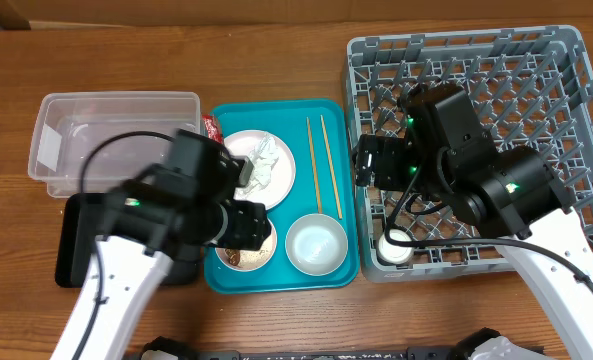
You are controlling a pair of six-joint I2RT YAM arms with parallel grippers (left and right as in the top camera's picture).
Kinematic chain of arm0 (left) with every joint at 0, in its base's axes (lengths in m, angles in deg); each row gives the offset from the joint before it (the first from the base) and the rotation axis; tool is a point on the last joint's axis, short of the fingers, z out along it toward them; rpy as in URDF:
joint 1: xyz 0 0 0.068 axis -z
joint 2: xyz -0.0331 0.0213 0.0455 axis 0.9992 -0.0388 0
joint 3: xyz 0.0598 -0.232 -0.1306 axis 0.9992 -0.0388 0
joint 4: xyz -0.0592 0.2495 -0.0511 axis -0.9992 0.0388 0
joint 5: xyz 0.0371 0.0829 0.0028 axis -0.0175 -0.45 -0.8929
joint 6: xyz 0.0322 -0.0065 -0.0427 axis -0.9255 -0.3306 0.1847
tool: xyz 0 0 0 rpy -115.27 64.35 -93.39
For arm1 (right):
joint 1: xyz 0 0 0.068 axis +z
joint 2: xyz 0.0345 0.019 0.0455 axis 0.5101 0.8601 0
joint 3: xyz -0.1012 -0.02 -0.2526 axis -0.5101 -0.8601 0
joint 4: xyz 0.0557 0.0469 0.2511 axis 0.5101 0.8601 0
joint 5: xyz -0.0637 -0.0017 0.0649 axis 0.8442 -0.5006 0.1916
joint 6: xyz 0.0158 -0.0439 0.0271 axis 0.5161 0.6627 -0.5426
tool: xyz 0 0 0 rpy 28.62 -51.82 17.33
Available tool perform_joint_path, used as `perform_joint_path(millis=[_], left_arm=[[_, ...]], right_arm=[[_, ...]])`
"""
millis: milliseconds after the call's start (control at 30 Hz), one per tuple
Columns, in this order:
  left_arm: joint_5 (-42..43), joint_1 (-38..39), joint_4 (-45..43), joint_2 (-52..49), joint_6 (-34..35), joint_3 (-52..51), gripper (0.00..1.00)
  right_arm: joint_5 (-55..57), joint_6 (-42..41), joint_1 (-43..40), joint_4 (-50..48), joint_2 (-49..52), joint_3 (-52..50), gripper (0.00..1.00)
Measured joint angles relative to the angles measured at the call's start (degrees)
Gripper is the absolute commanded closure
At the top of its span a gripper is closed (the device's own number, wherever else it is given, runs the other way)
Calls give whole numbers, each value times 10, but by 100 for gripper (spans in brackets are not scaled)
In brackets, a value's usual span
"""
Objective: Sort waste into correct bins and load items into the dishwasher
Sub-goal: 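Grasp the rim of the pink rice bowl with the left gripper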
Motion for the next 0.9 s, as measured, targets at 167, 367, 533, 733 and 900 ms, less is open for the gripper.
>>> perform_joint_path(millis=[167, 367, 533, 733, 900], left_arm=[[-82, 79, -130, -1, 86, -111, 50], [-138, 134, -253, -50, 149, -194, 56], [-156, 136, -310, -118, 171, -196, 64], [-169, 136, -320, -183, 199, -196, 70], [-176, 136, -319, -185, 212, -195, 71]], right_arm=[[-6, -1, -1, 2, 0, 0, 5], [-7, -1, -3, 2, 0, 0, 5], [-7, 0, -3, 3, 0, 0, 5], [-7, -1, -3, 7, 0, 0, 5], [-7, -1, -3, 7, 0, 0, 5]])
